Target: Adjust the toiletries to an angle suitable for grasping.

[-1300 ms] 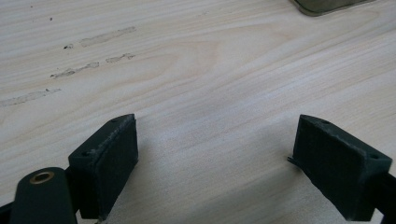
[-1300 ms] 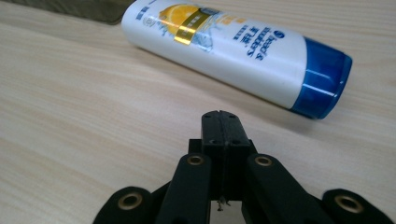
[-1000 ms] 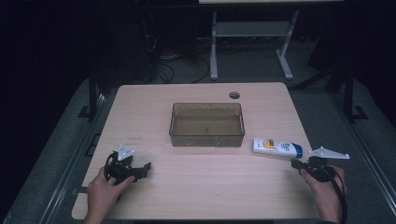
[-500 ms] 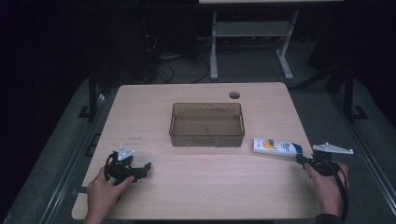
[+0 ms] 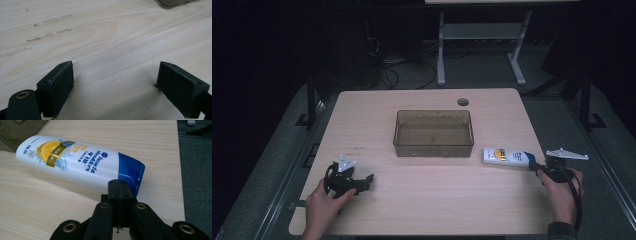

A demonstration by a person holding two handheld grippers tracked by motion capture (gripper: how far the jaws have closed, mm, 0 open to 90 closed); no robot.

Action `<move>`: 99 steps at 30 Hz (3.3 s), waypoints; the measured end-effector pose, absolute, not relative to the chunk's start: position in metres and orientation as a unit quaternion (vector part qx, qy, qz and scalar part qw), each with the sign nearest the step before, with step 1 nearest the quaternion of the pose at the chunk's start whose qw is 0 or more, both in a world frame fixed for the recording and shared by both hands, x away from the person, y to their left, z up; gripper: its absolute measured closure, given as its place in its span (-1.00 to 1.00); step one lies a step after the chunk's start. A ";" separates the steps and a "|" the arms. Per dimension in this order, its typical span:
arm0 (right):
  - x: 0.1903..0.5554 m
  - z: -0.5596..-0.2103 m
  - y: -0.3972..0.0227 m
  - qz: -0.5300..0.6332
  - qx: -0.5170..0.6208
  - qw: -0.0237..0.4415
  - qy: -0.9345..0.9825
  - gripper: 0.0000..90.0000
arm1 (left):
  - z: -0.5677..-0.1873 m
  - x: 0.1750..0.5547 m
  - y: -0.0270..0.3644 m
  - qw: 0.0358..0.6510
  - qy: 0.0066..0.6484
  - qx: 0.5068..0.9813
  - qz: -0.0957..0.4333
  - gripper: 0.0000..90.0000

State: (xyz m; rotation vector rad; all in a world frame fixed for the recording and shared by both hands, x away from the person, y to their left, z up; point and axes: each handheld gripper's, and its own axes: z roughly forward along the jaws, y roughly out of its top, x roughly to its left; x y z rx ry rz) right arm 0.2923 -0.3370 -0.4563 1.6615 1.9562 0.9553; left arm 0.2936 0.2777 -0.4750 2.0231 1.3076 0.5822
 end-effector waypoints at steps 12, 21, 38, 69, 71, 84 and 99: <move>0.311 -0.457 -0.339 0.342 0.599 0.206 0.694 1.00 | -0.475 0.294 0.278 0.326 0.499 0.771 0.222 -0.71; 0.320 -0.457 -0.341 0.345 0.601 0.207 0.691 1.00 | -0.475 0.294 0.278 0.327 0.499 0.771 0.222 -0.71; 0.343 -0.461 -0.343 0.351 0.611 0.202 0.680 1.00 | -0.475 0.294 0.277 0.328 0.500 0.770 0.222 -0.71; 0.341 -0.435 -0.284 0.383 0.552 0.168 0.721 1.00 | -0.475 0.294 0.277 0.328 0.500 0.770 0.222 -0.71; 0.344 -0.434 -0.280 0.388 0.550 0.165 0.721 1.00 | -0.475 0.294 0.277 0.328 0.500 0.770 0.222 -0.71; 0.370 -0.435 -0.255 0.391 0.539 0.146 0.732 1.00 | -0.475 0.294 0.277 0.327 0.500 0.771 0.222 -0.71; 0.393 -0.443 -0.232 0.371 0.532 0.133 0.749 1.00 | -0.475 0.293 0.278 0.326 0.499 0.772 0.221 -0.71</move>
